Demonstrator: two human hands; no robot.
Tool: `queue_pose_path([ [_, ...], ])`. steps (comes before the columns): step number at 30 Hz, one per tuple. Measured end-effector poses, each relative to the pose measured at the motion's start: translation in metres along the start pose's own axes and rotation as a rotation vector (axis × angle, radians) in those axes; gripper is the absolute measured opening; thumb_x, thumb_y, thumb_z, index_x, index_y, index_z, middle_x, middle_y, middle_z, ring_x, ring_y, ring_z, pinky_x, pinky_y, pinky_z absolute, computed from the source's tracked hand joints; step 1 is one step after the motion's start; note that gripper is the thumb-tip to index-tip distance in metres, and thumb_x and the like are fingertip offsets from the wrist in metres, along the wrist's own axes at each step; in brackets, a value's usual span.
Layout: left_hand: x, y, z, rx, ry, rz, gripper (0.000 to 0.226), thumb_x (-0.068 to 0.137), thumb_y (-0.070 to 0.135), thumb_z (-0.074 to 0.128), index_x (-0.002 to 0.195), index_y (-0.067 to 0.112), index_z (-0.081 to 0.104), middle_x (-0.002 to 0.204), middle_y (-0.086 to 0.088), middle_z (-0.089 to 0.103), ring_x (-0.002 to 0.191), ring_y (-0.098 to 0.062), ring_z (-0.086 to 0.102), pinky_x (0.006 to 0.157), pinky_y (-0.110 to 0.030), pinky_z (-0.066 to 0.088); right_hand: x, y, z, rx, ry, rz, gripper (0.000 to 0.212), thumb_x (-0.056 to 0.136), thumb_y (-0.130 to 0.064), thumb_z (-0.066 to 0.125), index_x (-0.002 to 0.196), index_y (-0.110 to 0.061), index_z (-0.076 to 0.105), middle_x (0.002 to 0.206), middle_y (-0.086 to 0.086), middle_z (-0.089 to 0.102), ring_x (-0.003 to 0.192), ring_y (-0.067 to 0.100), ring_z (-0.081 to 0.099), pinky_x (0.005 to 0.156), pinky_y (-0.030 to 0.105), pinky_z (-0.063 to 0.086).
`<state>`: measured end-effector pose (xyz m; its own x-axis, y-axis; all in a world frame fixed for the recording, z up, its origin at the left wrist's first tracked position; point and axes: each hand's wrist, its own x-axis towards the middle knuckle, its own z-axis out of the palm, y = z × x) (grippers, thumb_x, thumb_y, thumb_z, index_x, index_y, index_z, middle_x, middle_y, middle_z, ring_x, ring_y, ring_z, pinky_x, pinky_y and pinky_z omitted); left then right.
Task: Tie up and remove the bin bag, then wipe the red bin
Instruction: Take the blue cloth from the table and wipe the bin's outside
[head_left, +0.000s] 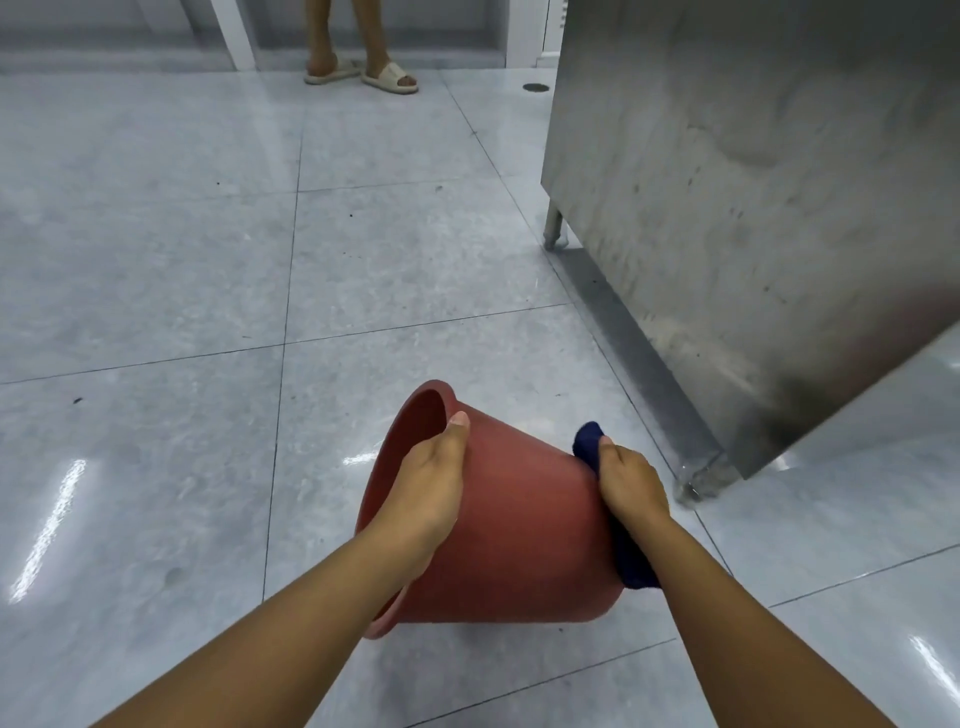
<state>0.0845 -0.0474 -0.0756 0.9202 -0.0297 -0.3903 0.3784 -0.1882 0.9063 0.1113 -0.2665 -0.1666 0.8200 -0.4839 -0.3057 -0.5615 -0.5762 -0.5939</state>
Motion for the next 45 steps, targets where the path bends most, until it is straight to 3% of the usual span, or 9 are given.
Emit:
queue_pose_path([
  [8, 0.002, 0.014, -0.019, 0.008, -0.16, 0.115, 0.045, 0.088, 0.059, 0.037, 0.099, 0.028, 0.068, 0.096, 0.005, 0.075, 0.092, -0.016, 0.07, 0.085, -0.036, 0.053, -0.004, 0.02, -0.058, 1.171, 0.212, 0.418, 0.035, 0.09, -0.047, 0.052, 0.08, -0.013, 0.056, 0.079, 0.004, 0.066, 0.072, 0.021, 0.065, 0.067, 0.036, 0.054],
  [14, -0.005, 0.006, -0.015, -0.013, -0.305, 0.101, 0.021, 0.089, 0.032, 0.057, 0.105, 0.028, 0.069, 0.104, 0.0, 0.075, 0.098, -0.019, 0.07, 0.093, -0.043, 0.052, -0.05, -0.06, -0.055, 0.829, 0.135, -0.114, 0.049, 0.095, -0.047, 0.037, 0.105, -0.006, 0.062, 0.094, 0.008, 0.062, 0.083, 0.02, 0.057, 0.075, 0.033, 0.045],
  [17, -0.012, 0.005, -0.006, -0.048, -0.356, 0.116, 0.04, 0.067, 0.009, 0.067, 0.105, 0.02, 0.065, 0.096, -0.007, 0.074, 0.09, -0.024, 0.07, 0.084, -0.039, 0.054, -0.077, -0.097, -0.03, 0.674, 0.118, -0.309, 0.046, 0.095, -0.052, 0.03, 0.077, -0.021, 0.058, 0.078, 0.0, 0.063, 0.07, 0.012, 0.056, 0.067, 0.031, 0.045],
  [20, -0.014, 0.012, 0.001, -0.179, -0.303, -0.02, 0.042, 0.054, 0.029, 0.064, 0.09, 0.009, 0.055, 0.074, -0.012, 0.061, 0.066, -0.024, 0.061, 0.062, -0.033, 0.048, -0.09, -0.115, -0.007, 0.596, 0.069, -0.475, 0.042, 0.097, -0.046, 0.033, 0.066, -0.025, 0.052, 0.062, -0.009, 0.056, 0.057, -0.001, 0.051, 0.057, 0.026, 0.039],
  [23, -0.009, 0.021, 0.007, -0.213, -0.218, -0.203, 0.07, 0.073, 0.077, 0.037, 0.097, 0.019, 0.067, 0.083, -0.004, 0.071, 0.074, -0.025, 0.068, 0.052, -0.029, 0.052, -0.101, -0.113, 0.01, 0.466, -0.03, -0.584, 0.046, 0.097, -0.047, 0.031, 0.086, -0.018, 0.064, 0.09, 0.002, 0.071, 0.089, 0.014, 0.064, 0.081, 0.039, 0.051],
  [26, -0.001, 0.015, 0.017, -0.232, -0.05, -0.042, 0.059, 0.085, 0.071, 0.02, 0.11, 0.036, 0.059, 0.108, 0.013, 0.065, 0.111, -0.014, 0.059, 0.079, -0.025, 0.047, -0.103, -0.101, 0.021, 0.215, -0.041, -0.71, 0.054, 0.096, -0.049, 0.019, 0.123, -0.026, 0.059, 0.134, -0.01, 0.057, 0.136, 0.004, 0.034, 0.113, 0.031, 0.027],
  [29, -0.001, 0.013, 0.02, -0.255, -0.015, -0.003, 0.051, 0.09, 0.063, 0.024, 0.106, 0.036, 0.063, 0.108, 0.009, 0.069, 0.108, -0.006, 0.06, 0.092, -0.025, 0.045, -0.094, -0.091, 0.022, 0.103, -0.03, -0.737, 0.056, 0.096, -0.05, 0.013, 0.137, -0.029, 0.045, 0.145, -0.015, 0.044, 0.141, 0.002, 0.022, 0.117, 0.029, 0.016],
  [37, -0.016, 0.017, 0.034, -0.059, 0.039, 0.111, 0.024, 0.094, 0.044, 0.04, 0.088, 0.033, 0.06, 0.093, 0.013, 0.065, 0.087, -0.003, 0.061, 0.068, -0.02, 0.045, -0.015, -0.024, -0.005, 0.062, -0.048, -0.271, 0.047, 0.096, -0.047, 0.024, 0.1, -0.024, 0.064, 0.108, 0.002, 0.066, 0.101, 0.024, 0.057, 0.081, 0.031, 0.037],
  [45, -0.028, 0.014, 0.032, 0.052, -0.006, 0.285, 0.024, 0.094, 0.033, 0.043, 0.095, 0.019, 0.062, 0.094, -0.003, 0.069, 0.088, -0.017, 0.064, 0.079, -0.033, 0.052, 0.008, 0.021, 0.003, 0.504, -0.03, 0.187, 0.054, 0.097, -0.046, 0.029, 0.094, -0.004, 0.062, 0.098, 0.014, 0.065, 0.093, 0.032, 0.061, 0.091, 0.047, 0.05],
])
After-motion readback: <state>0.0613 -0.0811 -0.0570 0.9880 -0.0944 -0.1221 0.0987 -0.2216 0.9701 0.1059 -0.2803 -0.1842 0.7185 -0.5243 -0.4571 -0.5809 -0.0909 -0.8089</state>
